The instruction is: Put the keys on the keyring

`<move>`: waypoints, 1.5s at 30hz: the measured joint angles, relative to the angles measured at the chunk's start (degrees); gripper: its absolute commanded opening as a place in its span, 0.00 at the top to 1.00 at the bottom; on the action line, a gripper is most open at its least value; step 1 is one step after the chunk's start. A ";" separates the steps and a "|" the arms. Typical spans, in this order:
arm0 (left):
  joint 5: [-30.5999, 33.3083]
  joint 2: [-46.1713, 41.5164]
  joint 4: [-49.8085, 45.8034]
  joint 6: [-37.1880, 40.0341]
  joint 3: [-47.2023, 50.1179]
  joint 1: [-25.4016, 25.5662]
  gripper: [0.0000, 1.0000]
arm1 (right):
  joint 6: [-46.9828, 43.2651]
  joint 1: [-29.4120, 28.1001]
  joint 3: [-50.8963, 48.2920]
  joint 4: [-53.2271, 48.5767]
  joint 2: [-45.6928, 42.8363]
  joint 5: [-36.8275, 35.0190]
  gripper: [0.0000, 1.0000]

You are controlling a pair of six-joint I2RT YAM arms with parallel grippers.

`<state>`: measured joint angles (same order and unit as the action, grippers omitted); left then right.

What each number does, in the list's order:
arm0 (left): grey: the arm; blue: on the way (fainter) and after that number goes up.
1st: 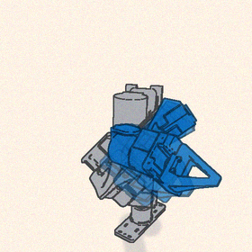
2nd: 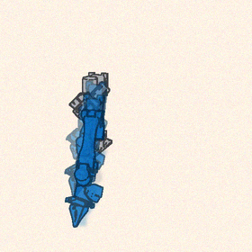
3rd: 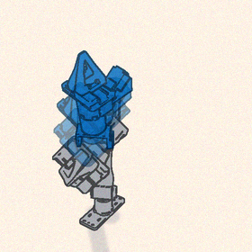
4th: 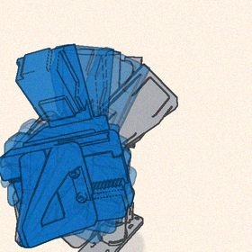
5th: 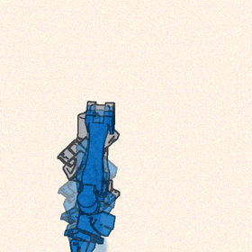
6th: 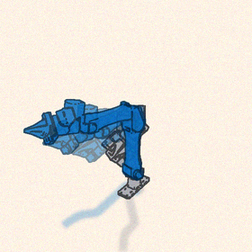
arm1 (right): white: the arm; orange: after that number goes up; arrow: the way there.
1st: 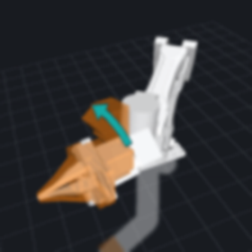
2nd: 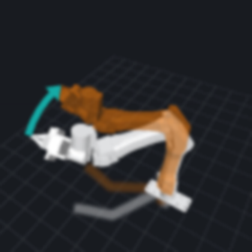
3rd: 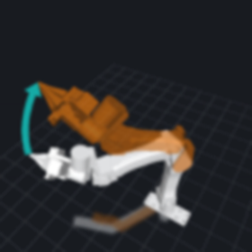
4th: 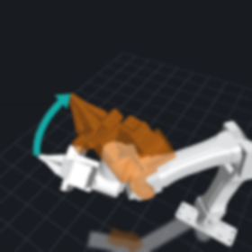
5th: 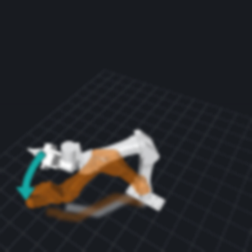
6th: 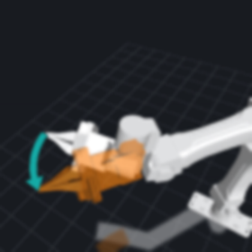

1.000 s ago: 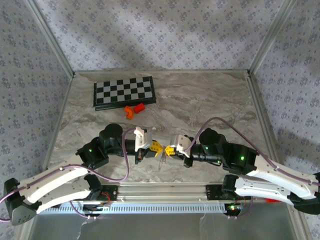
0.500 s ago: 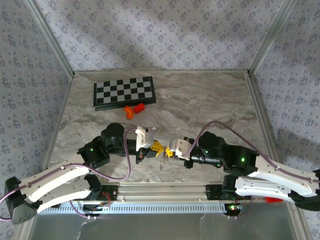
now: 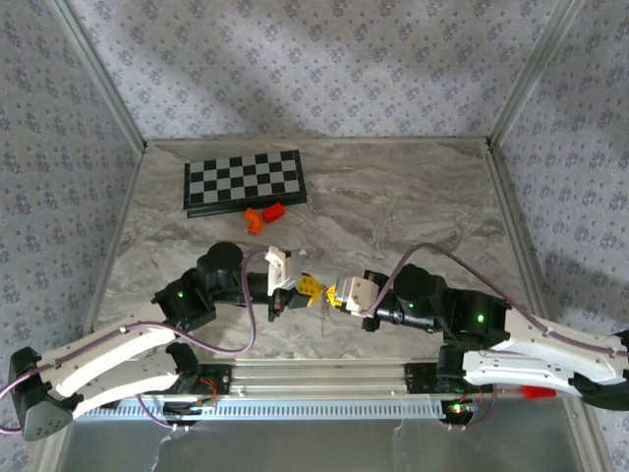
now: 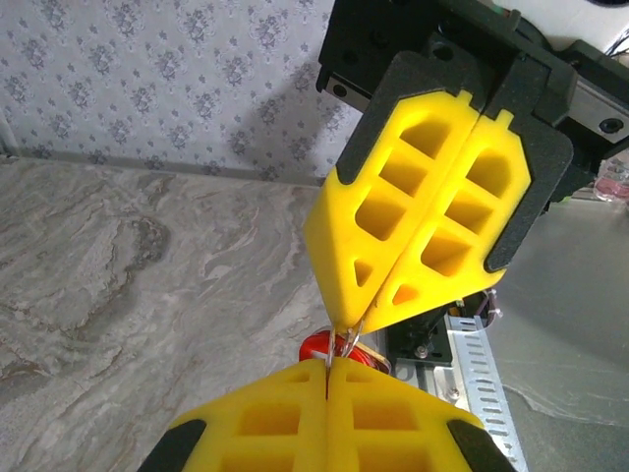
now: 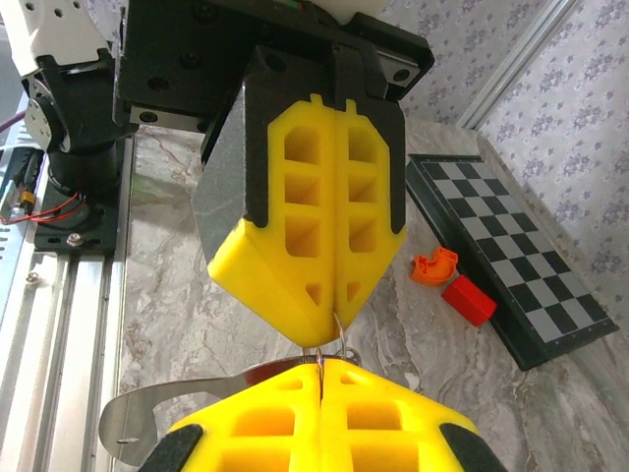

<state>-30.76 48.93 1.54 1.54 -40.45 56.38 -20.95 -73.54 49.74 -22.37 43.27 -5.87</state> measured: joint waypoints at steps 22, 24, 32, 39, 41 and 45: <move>1.29 -0.39 2.14 -2.32 1.42 -0.02 1.00 | -4.42 -4.96 -3.39 2.71 -0.63 -9.86 1.00; 1.53 -0.61 2.75 -2.51 1.46 0.00 1.00 | -4.61 -5.20 -3.63 2.95 -0.63 -10.36 1.00; 2.16 -1.07 5.44 -3.15 2.75 0.00 1.00 | -5.05 -5.81 -4.24 4.13 -0.92 -12.07 0.98; 3.61 -2.21 8.55 -3.39 4.46 0.00 1.00 | -4.09 -5.97 -5.38 5.57 -1.57 -12.39 0.82; 4.26 -2.82 9.75 -3.39 4.66 0.00 1.00 | -3.43 -6.01 -6.01 6.27 -2.69 -12.31 0.76; 4.92 -4.35 13.14 -3.39 5.86 0.00 1.00 | -0.39 -5.99 -7.69 8.46 -6.93 -10.97 0.67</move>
<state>-25.85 44.58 14.68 -1.85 -34.59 56.38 -21.34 -79.53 42.04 -13.91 36.34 -16.84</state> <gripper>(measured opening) 0.043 0.306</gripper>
